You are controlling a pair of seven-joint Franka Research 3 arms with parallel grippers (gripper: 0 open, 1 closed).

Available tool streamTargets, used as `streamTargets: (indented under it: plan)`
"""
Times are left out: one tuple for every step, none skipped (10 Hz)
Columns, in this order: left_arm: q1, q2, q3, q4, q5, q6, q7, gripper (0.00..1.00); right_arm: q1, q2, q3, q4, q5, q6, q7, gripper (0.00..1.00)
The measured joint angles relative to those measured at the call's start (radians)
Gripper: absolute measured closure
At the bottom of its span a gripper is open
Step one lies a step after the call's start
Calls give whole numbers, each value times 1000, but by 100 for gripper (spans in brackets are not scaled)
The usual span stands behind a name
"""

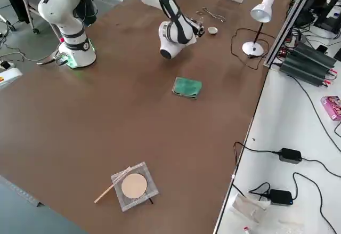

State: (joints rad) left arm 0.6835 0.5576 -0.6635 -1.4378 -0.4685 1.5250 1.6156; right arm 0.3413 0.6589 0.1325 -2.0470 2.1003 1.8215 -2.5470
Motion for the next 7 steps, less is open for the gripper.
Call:
streamTargets:
  plan:
    - [69, 30, -3, -1, -24, -51, 73, 79, 18, 0, 16, 1, 35, 13, 10, 61]
    - [127, 61, -11, -2, -44, -90, 130, 79, 22, 1, 41, -1, 63, 31, 13, 61]
    - [173, 90, -17, -3, -55, -120, 202, 79, 21, 0, 69, 0, 79, 62, 15, 61]
    - [210, 114, -19, -3, -68, -143, 272, 79, 20, -2, 94, 2, 100, 94, 16, 61]
    - [250, 137, -20, -3, -88, -172, 331, 79, 20, -8, 115, 5, 118, 119, 21, 61]
    - [296, 160, -20, -3, -111, -198, 390, 79, 19, -17, 133, 6, 129, 140, 33, 61]
    - [346, 186, -20, -4, -136, -211, 445, 79, 19, -23, 152, 5, 145, 156, 47, 61]
